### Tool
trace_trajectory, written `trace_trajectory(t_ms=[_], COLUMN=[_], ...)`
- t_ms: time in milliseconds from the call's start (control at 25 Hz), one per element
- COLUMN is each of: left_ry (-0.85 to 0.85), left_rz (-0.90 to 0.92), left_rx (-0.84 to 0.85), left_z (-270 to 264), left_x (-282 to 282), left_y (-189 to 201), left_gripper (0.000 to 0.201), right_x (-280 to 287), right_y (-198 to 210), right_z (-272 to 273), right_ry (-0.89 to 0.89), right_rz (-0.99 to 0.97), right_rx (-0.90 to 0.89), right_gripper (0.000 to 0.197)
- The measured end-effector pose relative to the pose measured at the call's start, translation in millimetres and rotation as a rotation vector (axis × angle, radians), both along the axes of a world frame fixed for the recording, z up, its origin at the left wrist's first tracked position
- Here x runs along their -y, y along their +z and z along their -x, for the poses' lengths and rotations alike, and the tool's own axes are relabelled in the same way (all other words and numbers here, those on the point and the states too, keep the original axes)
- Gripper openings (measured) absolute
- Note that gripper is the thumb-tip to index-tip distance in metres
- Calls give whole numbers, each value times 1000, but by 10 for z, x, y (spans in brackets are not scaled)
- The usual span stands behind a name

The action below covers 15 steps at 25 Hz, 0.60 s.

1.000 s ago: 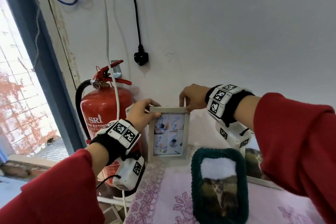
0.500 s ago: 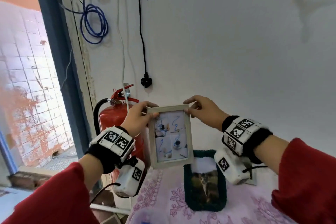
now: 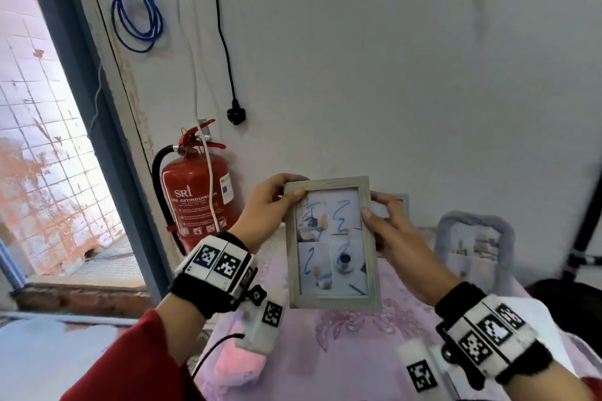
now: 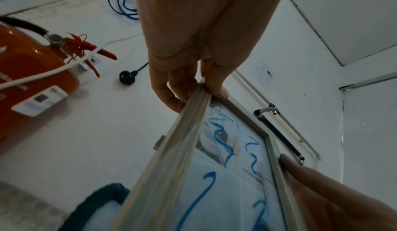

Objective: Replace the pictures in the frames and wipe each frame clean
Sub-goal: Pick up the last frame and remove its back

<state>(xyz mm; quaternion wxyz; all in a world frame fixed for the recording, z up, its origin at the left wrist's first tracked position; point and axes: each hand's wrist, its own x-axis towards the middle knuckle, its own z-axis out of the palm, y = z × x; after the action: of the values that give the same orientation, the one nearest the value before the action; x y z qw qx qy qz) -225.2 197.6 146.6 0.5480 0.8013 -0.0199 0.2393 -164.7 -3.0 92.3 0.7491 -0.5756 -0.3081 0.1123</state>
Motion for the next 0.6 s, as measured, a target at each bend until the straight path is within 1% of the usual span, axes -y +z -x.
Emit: trace_trajectory(t_ms=[80,200,320,480,600], left_ry=[-26,-61,-93,-48,-5], left_rz=[23,61,173,185,185], left_rx=[-19,-59,-100,-74,-55], left_z=[41,60,59,105,167], left_x=[164,355,506,672,740], left_y=[-124,-354,-609,-957,-1174], left_gripper=[18,20,21,20,25], right_x=[137,288,439,562,608], right_y=[-178,-403,-580,-825,-977], right_z=[134,298,392,448,477], right_ry=[-27,-73,-109,-184,-208], right_rz=[-30,-61,-72,-96,-106], right_rx=[-18,-71,-141,-231,-297], right_gripper=[41,35,29,27,24])
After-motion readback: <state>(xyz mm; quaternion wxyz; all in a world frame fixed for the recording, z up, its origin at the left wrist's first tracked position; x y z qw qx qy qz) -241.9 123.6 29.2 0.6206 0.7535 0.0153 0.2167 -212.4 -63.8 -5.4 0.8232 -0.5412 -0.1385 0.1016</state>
